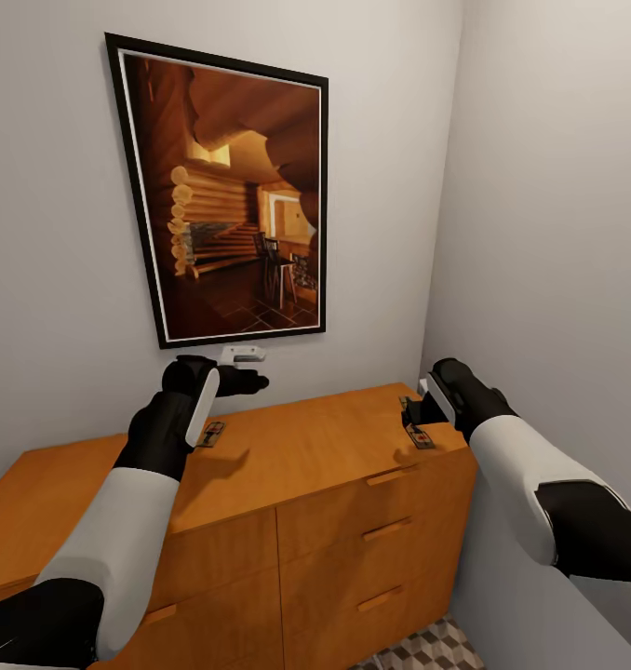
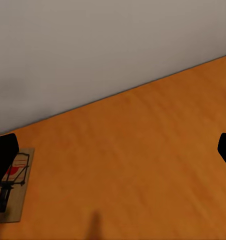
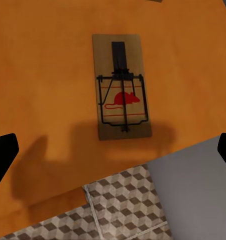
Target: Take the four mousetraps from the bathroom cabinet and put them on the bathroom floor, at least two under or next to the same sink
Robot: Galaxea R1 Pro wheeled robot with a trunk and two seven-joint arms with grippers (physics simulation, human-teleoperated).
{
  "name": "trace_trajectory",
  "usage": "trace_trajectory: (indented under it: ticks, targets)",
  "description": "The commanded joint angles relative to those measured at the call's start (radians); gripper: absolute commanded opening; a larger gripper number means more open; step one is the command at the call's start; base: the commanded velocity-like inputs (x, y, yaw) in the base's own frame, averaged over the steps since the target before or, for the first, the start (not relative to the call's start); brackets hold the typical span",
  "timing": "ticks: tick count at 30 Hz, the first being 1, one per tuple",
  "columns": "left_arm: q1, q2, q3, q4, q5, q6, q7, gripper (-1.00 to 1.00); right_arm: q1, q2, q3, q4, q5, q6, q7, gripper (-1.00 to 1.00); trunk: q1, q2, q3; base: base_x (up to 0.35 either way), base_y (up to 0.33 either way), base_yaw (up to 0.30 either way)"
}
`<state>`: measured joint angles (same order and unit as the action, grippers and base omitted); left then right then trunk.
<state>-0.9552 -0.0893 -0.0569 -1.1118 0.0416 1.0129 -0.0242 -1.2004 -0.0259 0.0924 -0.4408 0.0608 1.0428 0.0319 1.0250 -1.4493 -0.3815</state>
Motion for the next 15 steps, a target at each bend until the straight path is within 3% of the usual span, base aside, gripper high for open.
trace_trajectory:
  ticks: [1,15]
  targets:
    - [-0.001,0.0,0.0,-0.001,0.003,0.004,0.001,1.0,-0.001,-0.001,0.006,-0.001,0.004,0.004,0.003,1.0,0.0,-0.001,-0.001,0.0,0.0,0.0]
    - [-0.001,0.0,0.0,0.006,0.004,-0.055,0.002,1.0,-0.001,-0.003,0.007,-0.002,0.004,0.004,0.003,1.0,0.0,-0.001,-0.001,0.01,0.0,0.0]
